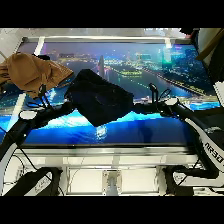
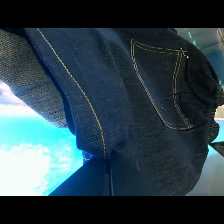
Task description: Fold the clothes and pants, and hang the long-sleeved shirts on hangers.
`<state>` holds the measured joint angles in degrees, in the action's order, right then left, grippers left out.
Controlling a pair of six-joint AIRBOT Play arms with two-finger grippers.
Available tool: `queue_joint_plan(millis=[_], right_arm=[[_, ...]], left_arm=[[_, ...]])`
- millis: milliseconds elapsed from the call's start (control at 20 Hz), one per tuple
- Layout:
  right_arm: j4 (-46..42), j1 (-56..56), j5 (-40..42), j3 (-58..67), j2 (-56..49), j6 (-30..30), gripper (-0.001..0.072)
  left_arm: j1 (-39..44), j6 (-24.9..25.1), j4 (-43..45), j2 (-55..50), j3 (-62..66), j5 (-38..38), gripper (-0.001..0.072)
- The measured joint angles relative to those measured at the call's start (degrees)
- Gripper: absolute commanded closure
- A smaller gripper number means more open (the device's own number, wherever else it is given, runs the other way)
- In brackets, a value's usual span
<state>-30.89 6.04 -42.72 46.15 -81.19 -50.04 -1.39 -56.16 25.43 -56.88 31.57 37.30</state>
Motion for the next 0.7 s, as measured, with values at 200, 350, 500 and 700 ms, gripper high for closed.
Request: queue_joint_plan(millis=[200,350,500,700], right_arm=[[0.6,0.0,1.8,2.8,-1.4,2.3,0.0325],[0.6,0.0,0.4,5.0,-3.7,2.8,0.0325],[0.7,0.0,-3.2,6.5,-6.3,3.4,0.0693],[1.4,0.0,-11.1,7.7,-6.2,4.6,0.0686]], left_arm=[[0.0,-0.4,0.0,0.0,0.0,0.0,0.0690],[0.0,-0.4,0.0,0.0,0.0,0.0,0.0689],[0.0,-0.4,0.0,0.0,0.0,-0.1,0.0689],[-0.6,-0.5,0.2,0.5,1.0,0.9,0.0691]])
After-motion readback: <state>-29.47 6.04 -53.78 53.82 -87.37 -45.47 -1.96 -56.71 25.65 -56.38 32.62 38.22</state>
